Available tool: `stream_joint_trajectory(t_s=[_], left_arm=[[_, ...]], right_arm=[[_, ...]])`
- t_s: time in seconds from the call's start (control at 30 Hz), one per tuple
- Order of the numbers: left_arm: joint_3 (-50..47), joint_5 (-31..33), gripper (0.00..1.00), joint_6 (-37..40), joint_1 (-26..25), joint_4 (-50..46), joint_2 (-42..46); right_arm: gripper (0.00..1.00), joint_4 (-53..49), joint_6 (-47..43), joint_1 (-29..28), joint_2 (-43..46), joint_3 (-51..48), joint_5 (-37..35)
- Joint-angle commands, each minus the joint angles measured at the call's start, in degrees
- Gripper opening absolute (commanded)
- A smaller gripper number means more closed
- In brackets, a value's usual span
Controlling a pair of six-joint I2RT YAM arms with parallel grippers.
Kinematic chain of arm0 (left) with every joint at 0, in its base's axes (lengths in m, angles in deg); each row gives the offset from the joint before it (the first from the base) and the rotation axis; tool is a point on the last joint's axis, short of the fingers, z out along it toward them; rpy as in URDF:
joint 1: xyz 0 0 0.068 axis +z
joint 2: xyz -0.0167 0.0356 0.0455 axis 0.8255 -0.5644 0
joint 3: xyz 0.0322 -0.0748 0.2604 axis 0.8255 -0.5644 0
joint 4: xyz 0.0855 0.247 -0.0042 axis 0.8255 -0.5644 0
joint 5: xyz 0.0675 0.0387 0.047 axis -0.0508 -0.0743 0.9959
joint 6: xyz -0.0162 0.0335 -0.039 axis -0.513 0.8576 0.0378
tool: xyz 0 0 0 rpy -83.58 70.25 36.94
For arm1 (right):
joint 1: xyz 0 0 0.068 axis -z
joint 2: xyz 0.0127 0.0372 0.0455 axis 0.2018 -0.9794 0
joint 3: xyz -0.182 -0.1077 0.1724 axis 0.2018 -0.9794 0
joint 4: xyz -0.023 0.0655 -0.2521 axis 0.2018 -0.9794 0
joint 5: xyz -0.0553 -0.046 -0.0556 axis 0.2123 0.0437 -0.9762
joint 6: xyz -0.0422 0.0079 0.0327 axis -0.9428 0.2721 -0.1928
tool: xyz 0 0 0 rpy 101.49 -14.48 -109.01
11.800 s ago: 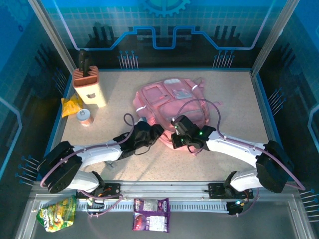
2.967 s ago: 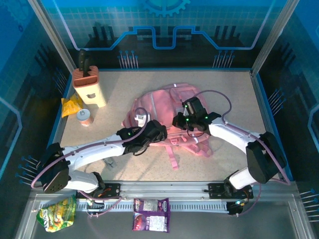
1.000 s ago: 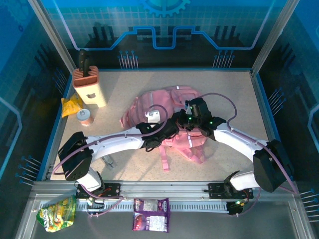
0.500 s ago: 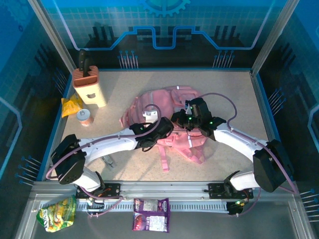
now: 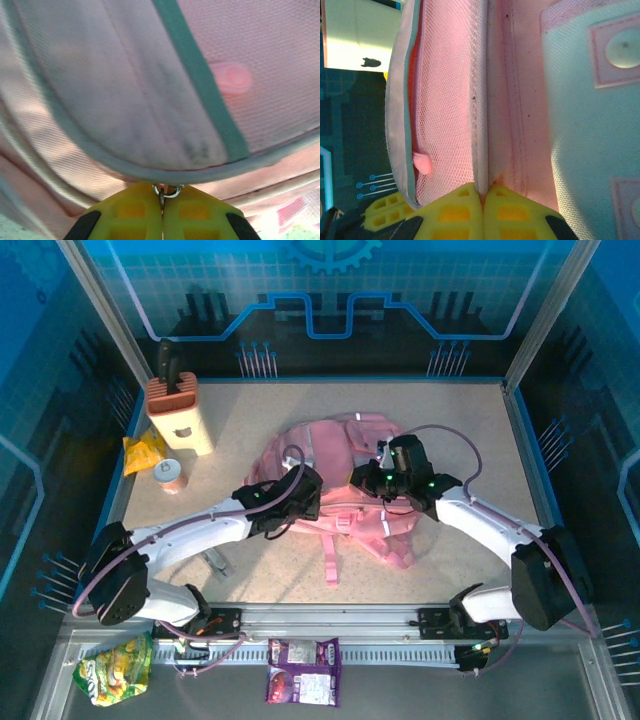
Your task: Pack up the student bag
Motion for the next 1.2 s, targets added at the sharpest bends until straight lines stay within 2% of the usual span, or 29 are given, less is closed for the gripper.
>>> stream_joint_trajectory(t_s=[0.0, 0.13, 0.3, 0.37, 0.47, 0.6, 0.73, 0.93, 1.17], left_arm=[[0.72, -0.40, 0.00, 8.91, 1.23, -3.57, 1.24], [3.23, -4.12, 0.00, 9.39, 0.61, -4.09, -0.06], [6.66, -10.16, 0.00, 6.67, -4.18, 2.25, -4.96], [9.43, -9.61, 0.00, 4.39, -5.63, 2.22, -8.10], [11.60, -10.36, 0.00, 0.54, -6.77, 4.92, -11.92], [12.30, -10.83, 0.00, -0.82, -7.46, 6.76, -13.88], [11.03, -10.36, 0.00, -0.40, -7.46, 7.53, -12.83], [10.62, -10.87, 0.00, 0.37, -7.46, 7.88, -12.60], [10.13, -11.80, 0.00, 0.97, -7.46, 8.89, -12.45]], right_arm=[[0.00, -2.31, -5.59, 2.99, 2.20, 3.70, 1.89], [0.00, -5.61, -9.80, 5.58, 0.97, 6.48, 2.84], [0.01, -12.33, -16.93, 8.25, -5.20, 15.27, 3.11], [0.12, -14.63, -18.53, 9.53, -7.70, 18.80, 3.57], [0.35, -16.96, -19.97, 11.03, -8.86, 21.64, 4.01], [0.50, -19.00, -19.09, 11.34, -2.86, 17.96, 0.13], [0.61, -15.88, -12.12, 10.04, 4.27, 8.95, 0.08], [0.62, -5.03, 2.49, 5.57, 8.34, -3.39, 1.13], [0.53, 3.96, 13.77, 2.37, 8.31, -10.18, -2.75]])
